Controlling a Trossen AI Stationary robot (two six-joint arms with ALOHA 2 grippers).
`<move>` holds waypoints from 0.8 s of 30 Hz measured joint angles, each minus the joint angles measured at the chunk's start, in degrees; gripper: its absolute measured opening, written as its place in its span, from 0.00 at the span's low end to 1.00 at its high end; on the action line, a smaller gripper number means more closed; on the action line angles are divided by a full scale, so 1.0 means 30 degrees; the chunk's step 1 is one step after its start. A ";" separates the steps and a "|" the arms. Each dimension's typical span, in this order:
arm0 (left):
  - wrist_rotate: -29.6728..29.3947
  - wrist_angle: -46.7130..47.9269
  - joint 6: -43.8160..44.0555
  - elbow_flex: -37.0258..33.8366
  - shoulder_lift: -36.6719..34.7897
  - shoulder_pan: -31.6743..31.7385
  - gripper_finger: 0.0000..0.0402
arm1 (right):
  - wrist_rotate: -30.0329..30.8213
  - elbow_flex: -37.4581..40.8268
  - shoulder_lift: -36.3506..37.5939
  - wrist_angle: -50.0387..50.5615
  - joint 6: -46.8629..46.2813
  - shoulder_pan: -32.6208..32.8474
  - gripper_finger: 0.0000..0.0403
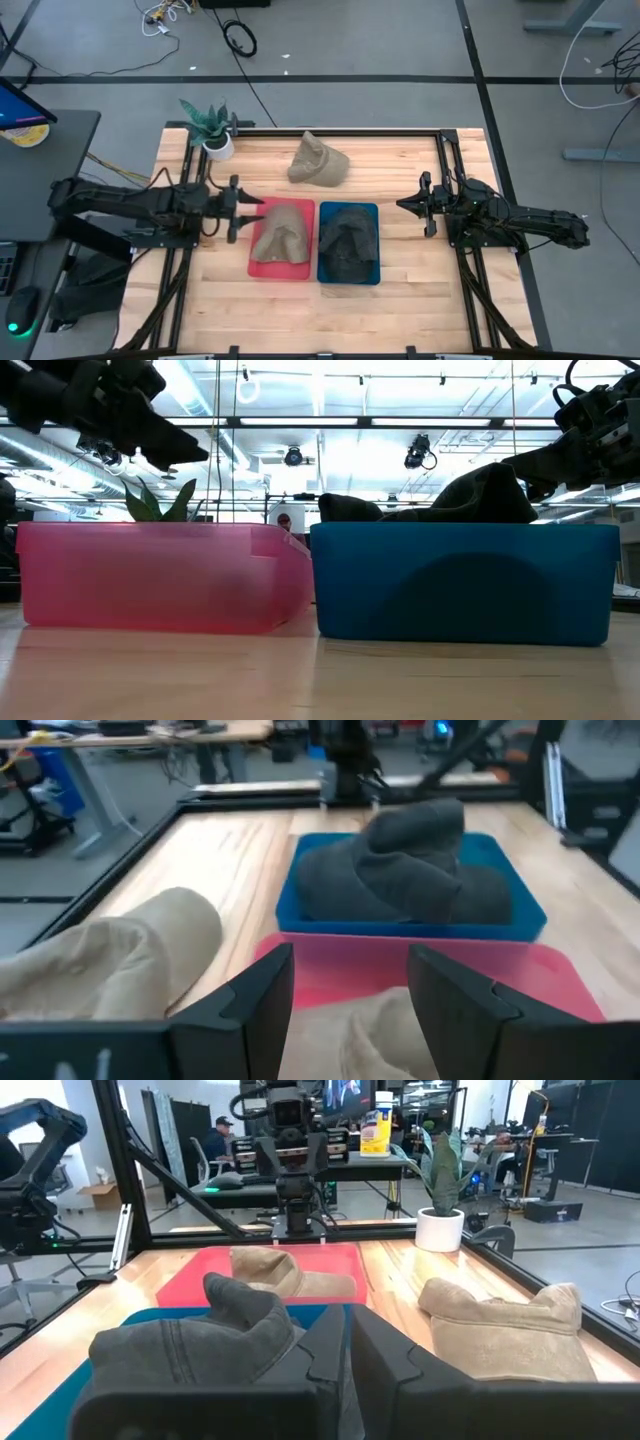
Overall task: Pick & Place hat
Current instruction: Put the brown cap into the red bin
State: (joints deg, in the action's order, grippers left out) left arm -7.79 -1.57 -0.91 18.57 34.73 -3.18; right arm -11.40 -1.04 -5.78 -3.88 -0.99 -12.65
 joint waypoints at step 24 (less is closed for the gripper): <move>0.1949 -0.6123 0.1158 -0.6012 -0.7011 0.1449 0.49 | 0.0000 0.0000 0.0000 -0.0136 0.0000 0.0001 0.07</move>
State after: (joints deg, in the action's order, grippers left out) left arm -1.94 -19.94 2.57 0.54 13.70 1.17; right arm -11.40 -1.04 -5.78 -4.29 -0.99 -12.65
